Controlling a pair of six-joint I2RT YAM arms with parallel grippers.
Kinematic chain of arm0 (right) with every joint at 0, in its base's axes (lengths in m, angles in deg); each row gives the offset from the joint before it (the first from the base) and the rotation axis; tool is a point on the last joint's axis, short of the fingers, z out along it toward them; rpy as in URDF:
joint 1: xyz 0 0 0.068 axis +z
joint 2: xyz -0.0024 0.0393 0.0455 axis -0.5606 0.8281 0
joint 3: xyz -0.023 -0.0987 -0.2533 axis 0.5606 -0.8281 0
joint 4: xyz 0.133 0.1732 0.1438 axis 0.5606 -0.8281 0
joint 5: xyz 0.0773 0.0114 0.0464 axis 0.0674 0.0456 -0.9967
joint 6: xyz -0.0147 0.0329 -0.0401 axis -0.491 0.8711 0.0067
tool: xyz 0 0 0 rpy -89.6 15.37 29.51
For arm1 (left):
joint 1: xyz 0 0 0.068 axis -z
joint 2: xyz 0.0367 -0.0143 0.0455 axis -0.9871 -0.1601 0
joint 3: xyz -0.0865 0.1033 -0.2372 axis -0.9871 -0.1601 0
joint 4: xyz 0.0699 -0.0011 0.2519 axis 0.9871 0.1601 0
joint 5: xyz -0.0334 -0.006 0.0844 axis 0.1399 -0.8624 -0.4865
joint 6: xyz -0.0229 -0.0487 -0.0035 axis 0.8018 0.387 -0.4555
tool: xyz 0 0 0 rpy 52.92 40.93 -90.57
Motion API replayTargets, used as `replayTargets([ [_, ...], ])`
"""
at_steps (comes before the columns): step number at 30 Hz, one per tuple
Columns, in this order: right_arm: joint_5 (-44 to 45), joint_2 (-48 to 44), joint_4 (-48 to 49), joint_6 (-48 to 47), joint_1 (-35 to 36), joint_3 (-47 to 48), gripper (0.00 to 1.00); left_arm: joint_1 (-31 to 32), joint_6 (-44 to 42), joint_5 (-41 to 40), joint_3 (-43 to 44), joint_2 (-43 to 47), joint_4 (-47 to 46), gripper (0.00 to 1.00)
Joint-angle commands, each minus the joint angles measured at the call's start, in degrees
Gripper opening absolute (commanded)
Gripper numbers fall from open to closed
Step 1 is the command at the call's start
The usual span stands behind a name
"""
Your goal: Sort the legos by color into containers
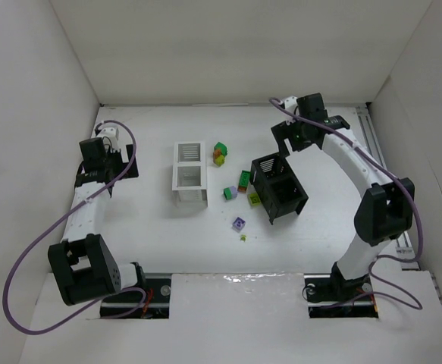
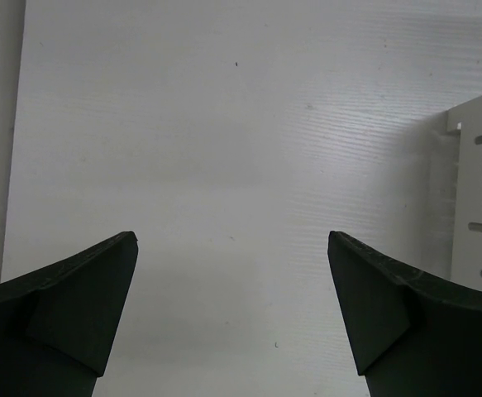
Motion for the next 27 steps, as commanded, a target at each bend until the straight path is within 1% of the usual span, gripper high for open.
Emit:
replayTargets([
  [1, 0.86, 1.74, -4.54, -0.15, 0.58, 5.81, 0.89, -0.23, 0.25, -1.15, 0.48, 0.59, -1.08, 0.99],
  [4, -1.33, 2.9, -6.48, -0.15, 0.58, 7.65, 0.86, -0.23, 0.25, -1.15, 0.48, 0.59, -1.08, 0.99],
  [10, -3.18, 3.43, -8.59, -1.82, 0.58, 8.28, 0.86, -0.23, -0.27, -1.15, 0.48, -0.55, -1.08, 0.99],
  [14, -6.34, 0.8, -9.28, -3.22, 0.58, 6.26, 0.85, -0.23, -0.27, -1.15, 1.01, -1.08, -1.08, 0.99],
  [20, -5.83, 0.0, -9.99, -3.75, 2.16, 4.32, 0.85, -0.23, -0.27, -1.15, 1.01, -1.08, -1.61, 0.99],
  [23, -5.29, 2.45, -10.6, -3.75, 2.16, 4.32, 0.8, -0.23, -0.27, -1.15, 1.01, -1.08, -1.61, 0.99],
  [25, -4.77, 2.99, -11.31, -3.75, 2.77, 5.02, 0.8, -0.23, -0.27, -1.15, 1.01, -1.08, -1.08, 0.99],
  [27, -2.76, 3.78, -11.31, -3.14, 3.56, 5.02, 0.77, -0.23, -0.27, -1.68, 1.01, -1.08, -1.08, 0.99],
])
